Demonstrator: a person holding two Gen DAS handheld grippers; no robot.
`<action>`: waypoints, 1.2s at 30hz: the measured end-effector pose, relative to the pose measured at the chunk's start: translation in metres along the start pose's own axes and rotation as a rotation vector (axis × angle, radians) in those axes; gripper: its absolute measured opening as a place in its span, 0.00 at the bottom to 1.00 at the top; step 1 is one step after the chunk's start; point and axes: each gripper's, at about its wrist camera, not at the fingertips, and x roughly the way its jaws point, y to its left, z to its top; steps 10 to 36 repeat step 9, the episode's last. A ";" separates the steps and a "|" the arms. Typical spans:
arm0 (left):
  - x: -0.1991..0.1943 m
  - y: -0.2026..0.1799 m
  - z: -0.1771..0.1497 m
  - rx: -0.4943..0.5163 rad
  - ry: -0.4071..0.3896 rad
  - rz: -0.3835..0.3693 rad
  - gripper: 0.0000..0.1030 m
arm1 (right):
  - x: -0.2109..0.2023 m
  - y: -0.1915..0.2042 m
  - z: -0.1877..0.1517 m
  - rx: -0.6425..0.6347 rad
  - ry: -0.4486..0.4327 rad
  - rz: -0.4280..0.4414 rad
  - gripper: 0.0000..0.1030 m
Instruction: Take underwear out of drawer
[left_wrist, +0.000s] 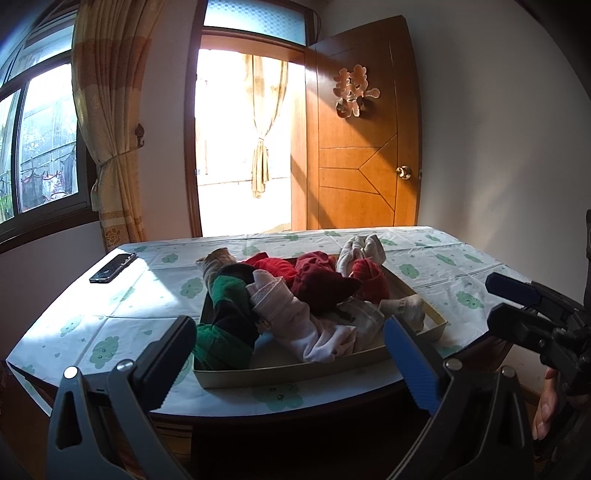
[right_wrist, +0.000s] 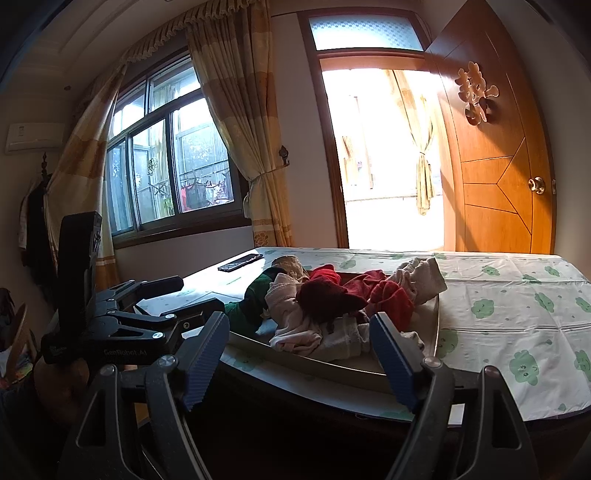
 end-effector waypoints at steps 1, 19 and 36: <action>-0.001 0.000 0.000 0.006 -0.008 0.001 1.00 | 0.001 0.000 -0.001 0.003 0.003 0.000 0.78; -0.002 -0.004 -0.004 0.029 -0.018 0.005 1.00 | 0.004 -0.001 -0.008 0.008 0.016 0.001 0.78; -0.002 -0.004 -0.004 0.029 -0.018 0.005 1.00 | 0.004 -0.001 -0.008 0.008 0.016 0.001 0.78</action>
